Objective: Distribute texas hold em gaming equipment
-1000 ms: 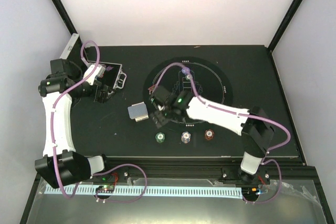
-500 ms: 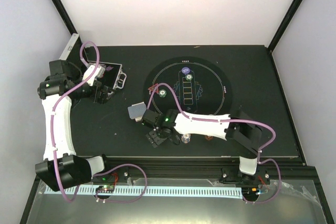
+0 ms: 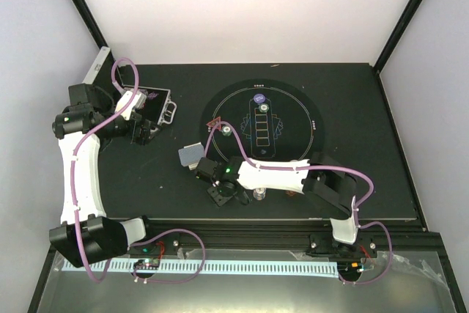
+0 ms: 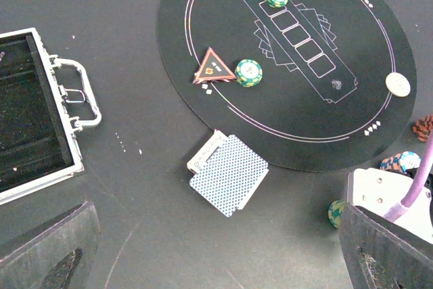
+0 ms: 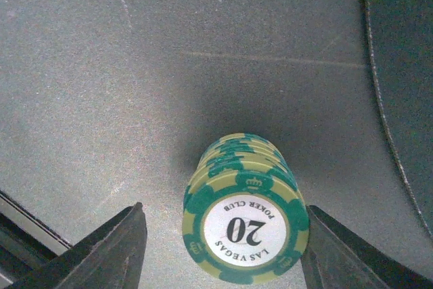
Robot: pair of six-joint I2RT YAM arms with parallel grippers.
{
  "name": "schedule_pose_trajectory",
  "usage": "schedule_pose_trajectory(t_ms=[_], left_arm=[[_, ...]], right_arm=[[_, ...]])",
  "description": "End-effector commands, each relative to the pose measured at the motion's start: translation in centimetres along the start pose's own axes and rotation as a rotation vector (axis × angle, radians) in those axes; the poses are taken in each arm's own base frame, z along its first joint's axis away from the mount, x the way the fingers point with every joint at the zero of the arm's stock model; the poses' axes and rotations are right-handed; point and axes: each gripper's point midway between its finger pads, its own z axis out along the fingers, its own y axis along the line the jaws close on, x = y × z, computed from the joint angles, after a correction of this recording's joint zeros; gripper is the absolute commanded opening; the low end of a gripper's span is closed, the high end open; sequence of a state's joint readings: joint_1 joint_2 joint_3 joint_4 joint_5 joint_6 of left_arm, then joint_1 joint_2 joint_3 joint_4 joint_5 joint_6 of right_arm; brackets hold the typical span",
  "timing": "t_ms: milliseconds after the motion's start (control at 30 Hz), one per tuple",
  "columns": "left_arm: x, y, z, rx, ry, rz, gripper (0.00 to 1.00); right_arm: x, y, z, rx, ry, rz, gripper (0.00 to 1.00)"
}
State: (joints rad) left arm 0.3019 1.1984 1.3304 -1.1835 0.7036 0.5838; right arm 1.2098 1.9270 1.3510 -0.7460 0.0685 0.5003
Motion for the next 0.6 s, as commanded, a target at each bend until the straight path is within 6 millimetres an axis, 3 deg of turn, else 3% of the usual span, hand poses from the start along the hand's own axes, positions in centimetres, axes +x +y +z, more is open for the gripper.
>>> schedule_pose_trajectory(t_ms=[0, 567], left_arm=[[-0.39, -0.67, -0.88, 0.003, -0.02, 0.01, 0.99], [-0.36, -0.54, -1.17, -0.014, -0.023, 0.023, 0.99]], right_arm=[[-0.54, 0.21, 0.14, 0.011, -0.018, 0.001, 0.61], [-1.12, -0.36, 0.28, 0.057, -0.029, -0.01, 0.41]])
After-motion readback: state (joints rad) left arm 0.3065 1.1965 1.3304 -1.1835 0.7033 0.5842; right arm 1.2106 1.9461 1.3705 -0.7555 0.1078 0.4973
